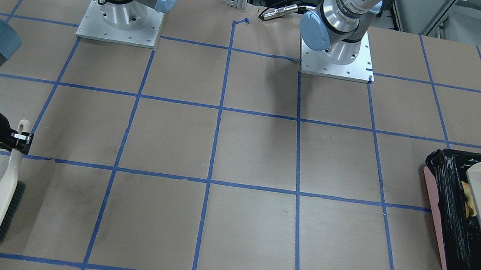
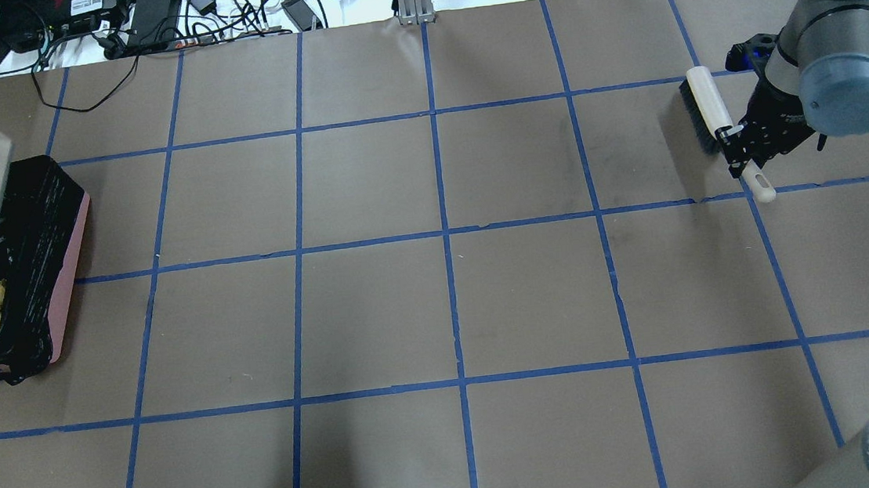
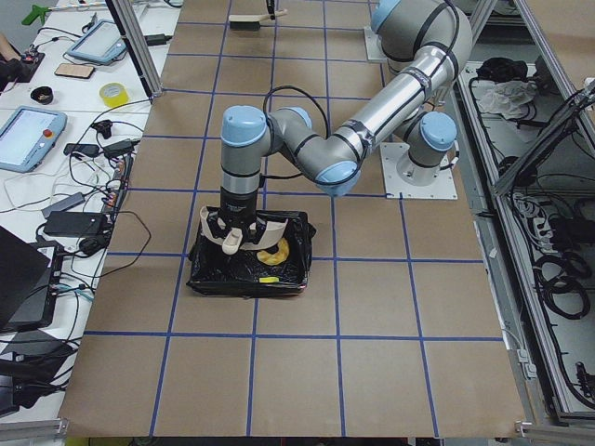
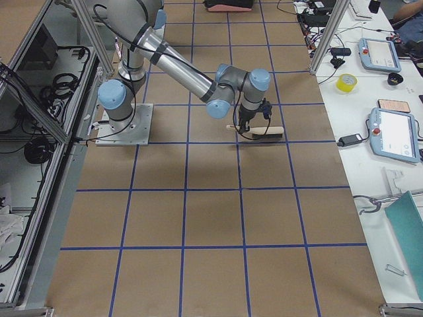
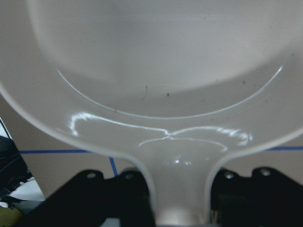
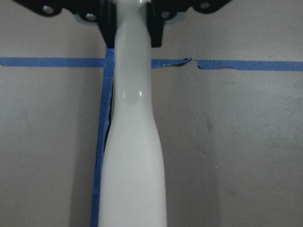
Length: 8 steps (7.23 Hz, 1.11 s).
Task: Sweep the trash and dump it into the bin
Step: 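Return the dustpan to the table while the right gripper sets down the brush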
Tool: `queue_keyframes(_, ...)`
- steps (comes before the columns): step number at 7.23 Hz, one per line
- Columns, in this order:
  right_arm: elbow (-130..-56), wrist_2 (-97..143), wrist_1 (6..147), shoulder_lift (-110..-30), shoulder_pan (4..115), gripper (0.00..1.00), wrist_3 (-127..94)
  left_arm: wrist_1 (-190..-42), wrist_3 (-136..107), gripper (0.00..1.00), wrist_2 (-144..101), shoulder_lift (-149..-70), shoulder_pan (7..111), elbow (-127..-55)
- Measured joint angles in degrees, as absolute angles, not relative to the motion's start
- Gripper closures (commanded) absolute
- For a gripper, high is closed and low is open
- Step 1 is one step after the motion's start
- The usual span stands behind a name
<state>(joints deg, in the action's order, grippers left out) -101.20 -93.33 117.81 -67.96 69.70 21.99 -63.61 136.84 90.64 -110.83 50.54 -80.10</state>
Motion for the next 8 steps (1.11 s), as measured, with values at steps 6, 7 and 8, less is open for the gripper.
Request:
queue_keyframes(6, -100.7, -93.2, 118.3, -68.3, 69.7, 0.00, 19.1, -67.2, 116.8, 1.00, 76.2, -118.6, 69.4, -81.5)
queue_keyframes(7, -100.4, -93.3, 117.9, -69.5, 69.7, 0.00, 18.7, -66.0, 113.5, 1.00, 76.9, -120.3, 71.8, -82.0)
queue_keyframes(8, -99.7, -93.3, 116.5, -71.9, 69.8, 0.00, 18.3, -64.2, 111.4, 1.00, 78.6, -121.7, 74.0, -82.7)
